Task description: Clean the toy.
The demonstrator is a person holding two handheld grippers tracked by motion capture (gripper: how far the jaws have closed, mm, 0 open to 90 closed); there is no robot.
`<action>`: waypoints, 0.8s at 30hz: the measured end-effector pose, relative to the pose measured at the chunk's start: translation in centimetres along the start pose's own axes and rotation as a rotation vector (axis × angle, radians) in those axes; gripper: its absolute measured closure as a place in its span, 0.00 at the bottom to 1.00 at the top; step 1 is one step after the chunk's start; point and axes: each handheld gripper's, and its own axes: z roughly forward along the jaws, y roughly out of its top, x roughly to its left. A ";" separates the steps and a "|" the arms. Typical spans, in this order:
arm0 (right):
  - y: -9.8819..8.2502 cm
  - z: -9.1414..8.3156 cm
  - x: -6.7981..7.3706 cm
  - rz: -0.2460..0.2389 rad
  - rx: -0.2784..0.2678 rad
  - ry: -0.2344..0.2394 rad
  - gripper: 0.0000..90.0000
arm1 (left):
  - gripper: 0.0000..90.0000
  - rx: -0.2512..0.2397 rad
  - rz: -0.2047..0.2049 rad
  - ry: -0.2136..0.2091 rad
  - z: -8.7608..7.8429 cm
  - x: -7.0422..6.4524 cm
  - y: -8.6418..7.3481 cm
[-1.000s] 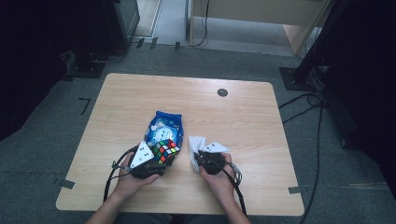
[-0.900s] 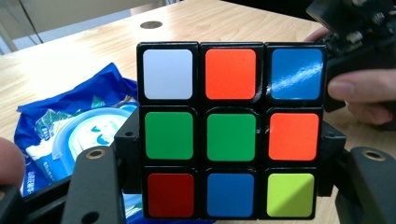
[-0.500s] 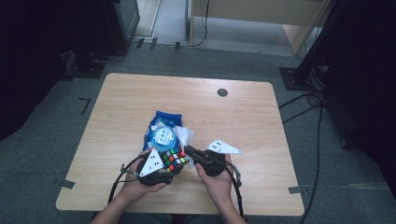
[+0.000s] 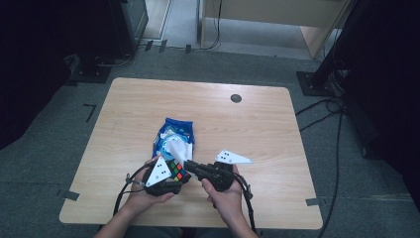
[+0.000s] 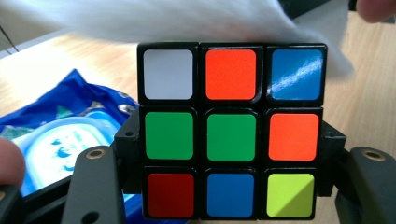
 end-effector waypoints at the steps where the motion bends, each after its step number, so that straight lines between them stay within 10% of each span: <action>1: 0.0 -0.2 -0.5 0.009 -0.002 -0.018 0.98 | 0.38 -0.012 -0.007 0.004 -0.3 0.2 0.1; 10: -0.3 -0.7 -1.9 0.049 -0.021 -0.121 0.97 | 0.38 -0.017 0.011 -0.018 -0.1 -0.4 0.3; 20: 0.3 -0.3 1.1 -0.019 0.005 0.069 0.97 | 0.38 -0.018 -0.029 0.015 -0.3 0.3 0.2; 24: 0.4 -0.7 0.1 -0.020 0.029 0.028 0.97 | 0.38 -0.053 -0.071 0.020 -1.1 1.4 0.3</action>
